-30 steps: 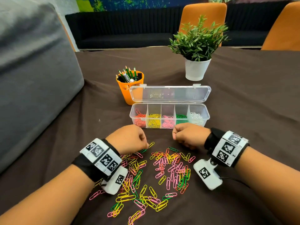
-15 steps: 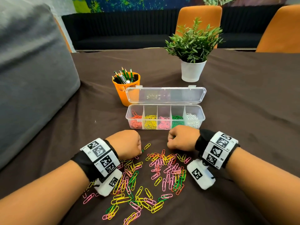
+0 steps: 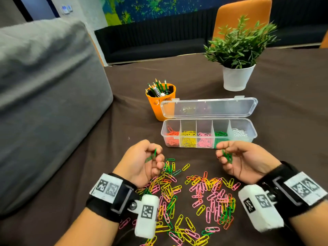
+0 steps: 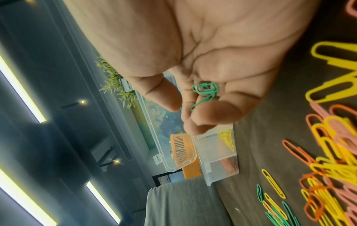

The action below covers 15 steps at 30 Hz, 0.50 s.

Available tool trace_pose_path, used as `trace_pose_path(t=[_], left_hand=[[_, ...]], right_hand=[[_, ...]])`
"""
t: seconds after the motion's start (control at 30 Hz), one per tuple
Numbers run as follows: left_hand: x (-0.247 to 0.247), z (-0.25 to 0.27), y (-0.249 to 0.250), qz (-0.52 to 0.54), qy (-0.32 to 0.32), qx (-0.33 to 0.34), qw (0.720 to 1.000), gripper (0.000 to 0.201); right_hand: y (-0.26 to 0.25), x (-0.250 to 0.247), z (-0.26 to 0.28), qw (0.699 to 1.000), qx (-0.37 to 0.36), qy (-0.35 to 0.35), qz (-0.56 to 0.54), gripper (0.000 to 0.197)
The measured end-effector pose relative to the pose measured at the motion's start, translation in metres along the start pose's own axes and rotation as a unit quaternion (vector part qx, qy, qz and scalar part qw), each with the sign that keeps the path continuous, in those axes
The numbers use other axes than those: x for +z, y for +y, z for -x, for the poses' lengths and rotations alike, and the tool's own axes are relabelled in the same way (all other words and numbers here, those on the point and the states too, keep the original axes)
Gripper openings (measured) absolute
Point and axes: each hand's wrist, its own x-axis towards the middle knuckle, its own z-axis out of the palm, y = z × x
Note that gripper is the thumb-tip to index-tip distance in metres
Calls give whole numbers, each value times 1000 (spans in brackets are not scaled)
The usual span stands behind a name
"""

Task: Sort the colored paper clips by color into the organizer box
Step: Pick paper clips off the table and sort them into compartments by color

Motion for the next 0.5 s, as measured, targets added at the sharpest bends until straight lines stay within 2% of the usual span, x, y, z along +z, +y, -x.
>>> trace_pose_path(t=[0.07, 0.17, 0.23, 0.27, 0.3, 0.37, 0.4, 0.5], left_hand=[[-3, 2, -3, 31, 9, 2, 999, 24], [-5, 2, -8, 15, 30, 13, 999, 27], [-8, -2, -12, -117, 54, 42, 991, 18], [-9, -3, -12, -244, 66, 67, 965, 15], [-9, -5, -11, -388, 80, 94, 913, 13], [-8, -11, -5, -608, 104, 138, 775, 14], [-6, -14, 0, -665, 109, 140, 726, 17], [1, -26, 9, -774, 122, 106, 612, 30]], right_hand=[[3, -1, -3, 999, 23, -6, -21, 19], [7, -4, -9, 999, 44, -3, -25, 30], [8, -6, -11, 998, 55, 4, -14, 31], [8, -7, -12, 998, 56, 6, -6, 29], [9, -8, -12, 998, 55, 7, 0, 26], [11, -8, -13, 999, 47, 8, 8, 21], [11, -8, -13, 999, 45, 9, 7, 20], [10, -10, -12, 999, 51, 9, -14, 20]])
